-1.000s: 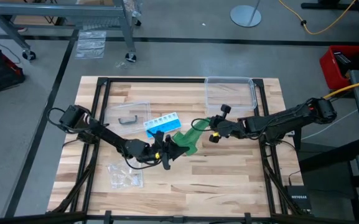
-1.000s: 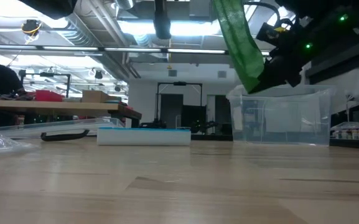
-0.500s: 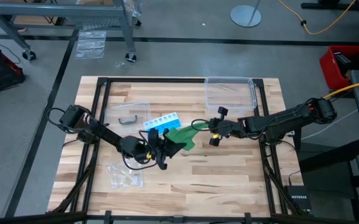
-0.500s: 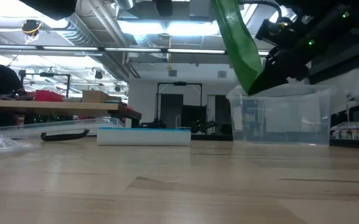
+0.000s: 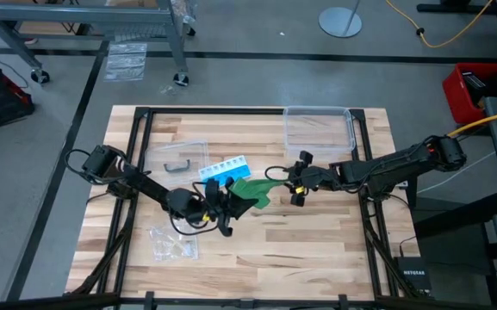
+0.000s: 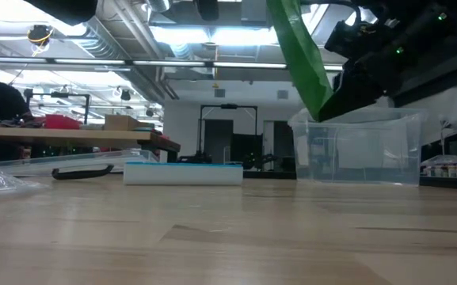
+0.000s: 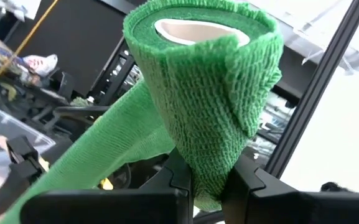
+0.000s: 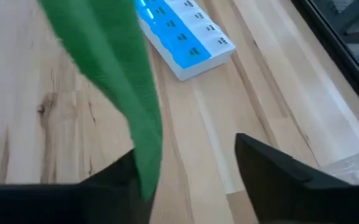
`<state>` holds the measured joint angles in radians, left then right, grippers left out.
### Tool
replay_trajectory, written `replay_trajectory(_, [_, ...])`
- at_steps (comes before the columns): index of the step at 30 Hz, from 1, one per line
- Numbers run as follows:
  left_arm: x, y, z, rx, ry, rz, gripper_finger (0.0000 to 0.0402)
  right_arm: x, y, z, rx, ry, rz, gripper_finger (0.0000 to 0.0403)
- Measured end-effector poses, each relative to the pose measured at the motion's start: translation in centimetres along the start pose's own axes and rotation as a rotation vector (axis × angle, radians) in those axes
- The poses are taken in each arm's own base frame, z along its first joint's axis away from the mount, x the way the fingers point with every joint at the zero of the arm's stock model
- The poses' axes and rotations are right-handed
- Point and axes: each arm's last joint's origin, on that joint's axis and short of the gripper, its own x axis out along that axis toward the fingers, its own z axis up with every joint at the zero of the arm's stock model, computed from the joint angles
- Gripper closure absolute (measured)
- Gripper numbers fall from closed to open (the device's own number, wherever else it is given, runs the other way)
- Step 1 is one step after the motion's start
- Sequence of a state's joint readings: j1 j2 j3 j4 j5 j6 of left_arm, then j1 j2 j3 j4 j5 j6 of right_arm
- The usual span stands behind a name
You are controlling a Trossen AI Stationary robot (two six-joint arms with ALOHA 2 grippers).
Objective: Roll bandage
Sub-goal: Roll the green bandage
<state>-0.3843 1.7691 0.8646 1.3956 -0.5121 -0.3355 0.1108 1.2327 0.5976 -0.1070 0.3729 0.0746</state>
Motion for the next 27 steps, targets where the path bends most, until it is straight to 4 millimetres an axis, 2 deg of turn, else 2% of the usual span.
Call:
replay_trajectory(7, [0.0,0.0,0.1,0.122,-0.011,-0.002,0.0369,0.0,-0.1,-0.3,-0.001,0.033,-0.012,0.0136])
replay_trajectory(11, [0.0,0.0,0.0,0.154,-0.004,-0.001,0.0369,0.0,-0.2,-0.6,0.010,0.053,-0.042,0.0132])
replay_trajectory(17, [-0.1,0.3,-0.6,0.070,0.040,0.071,0.0369,0.0,0.0,-0.7,0.035,0.066,0.009,0.0132])
replay_trajectory(21, [-0.1,1.1,-1.3,0.092,0.089,0.184,0.0369,0.0,0.1,-0.7,0.056,0.074,0.061,0.0132])
replay_trajectory(27, [0.4,3.0,-1.6,0.158,0.141,0.298,0.0369,0.0,0.1,-0.7,0.054,0.069,0.032,0.0132])
